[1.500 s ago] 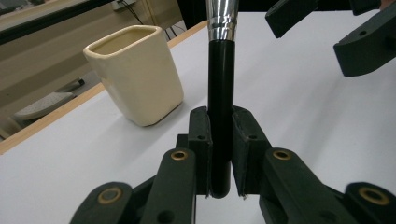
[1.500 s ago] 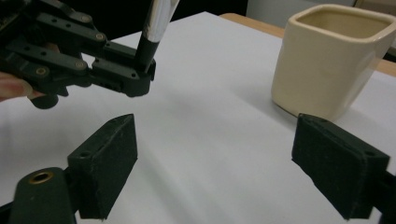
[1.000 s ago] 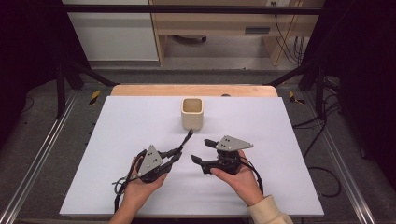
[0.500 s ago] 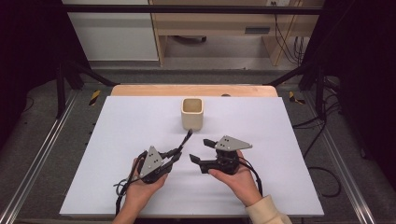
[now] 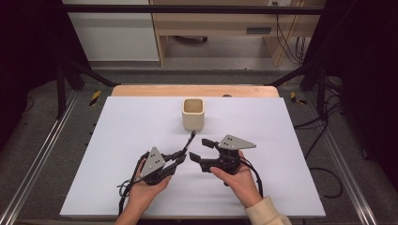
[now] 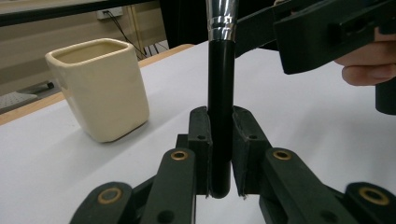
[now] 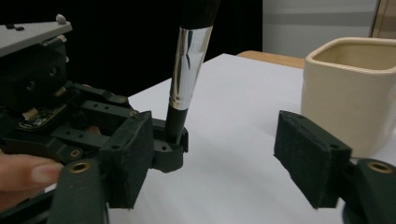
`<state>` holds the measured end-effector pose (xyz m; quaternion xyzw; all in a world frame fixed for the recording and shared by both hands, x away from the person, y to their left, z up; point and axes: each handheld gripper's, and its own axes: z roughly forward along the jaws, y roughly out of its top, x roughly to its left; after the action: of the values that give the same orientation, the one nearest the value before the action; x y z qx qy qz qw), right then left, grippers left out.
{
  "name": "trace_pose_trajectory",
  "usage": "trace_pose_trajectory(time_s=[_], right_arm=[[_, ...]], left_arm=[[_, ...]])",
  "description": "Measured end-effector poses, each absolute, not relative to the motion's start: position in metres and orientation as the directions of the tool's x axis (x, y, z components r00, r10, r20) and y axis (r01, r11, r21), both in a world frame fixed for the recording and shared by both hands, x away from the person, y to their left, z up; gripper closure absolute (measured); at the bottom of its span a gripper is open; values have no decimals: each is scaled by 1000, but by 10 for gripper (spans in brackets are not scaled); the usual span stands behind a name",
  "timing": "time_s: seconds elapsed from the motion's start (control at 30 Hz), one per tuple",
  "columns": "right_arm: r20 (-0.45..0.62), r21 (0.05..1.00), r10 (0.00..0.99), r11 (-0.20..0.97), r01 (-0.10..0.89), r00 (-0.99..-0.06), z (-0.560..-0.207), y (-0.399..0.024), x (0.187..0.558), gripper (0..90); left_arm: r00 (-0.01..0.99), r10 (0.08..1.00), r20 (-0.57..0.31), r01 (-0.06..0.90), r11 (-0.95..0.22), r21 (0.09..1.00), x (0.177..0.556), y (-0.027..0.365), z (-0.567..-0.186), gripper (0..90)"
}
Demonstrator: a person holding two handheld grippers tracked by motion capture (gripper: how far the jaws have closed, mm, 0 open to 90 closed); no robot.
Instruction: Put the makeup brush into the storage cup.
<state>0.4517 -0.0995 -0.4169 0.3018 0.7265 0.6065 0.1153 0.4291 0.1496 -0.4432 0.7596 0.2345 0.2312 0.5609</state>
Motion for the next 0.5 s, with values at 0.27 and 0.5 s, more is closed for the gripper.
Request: trace_pose_trajectory(time_s=[0.27, 0.5], right_arm=[[195, 960, 548, 62, 272, -814, -415, -94, 449, 418], [206, 962, 531, 45, 270, -822, -415, -92, 450, 486]], left_arm=[[803, 594, 42, 120, -230, 966, 427, 144, -444, 788], [807, 590, 36, 120, -223, 967, 426, 142, -443, 788]])
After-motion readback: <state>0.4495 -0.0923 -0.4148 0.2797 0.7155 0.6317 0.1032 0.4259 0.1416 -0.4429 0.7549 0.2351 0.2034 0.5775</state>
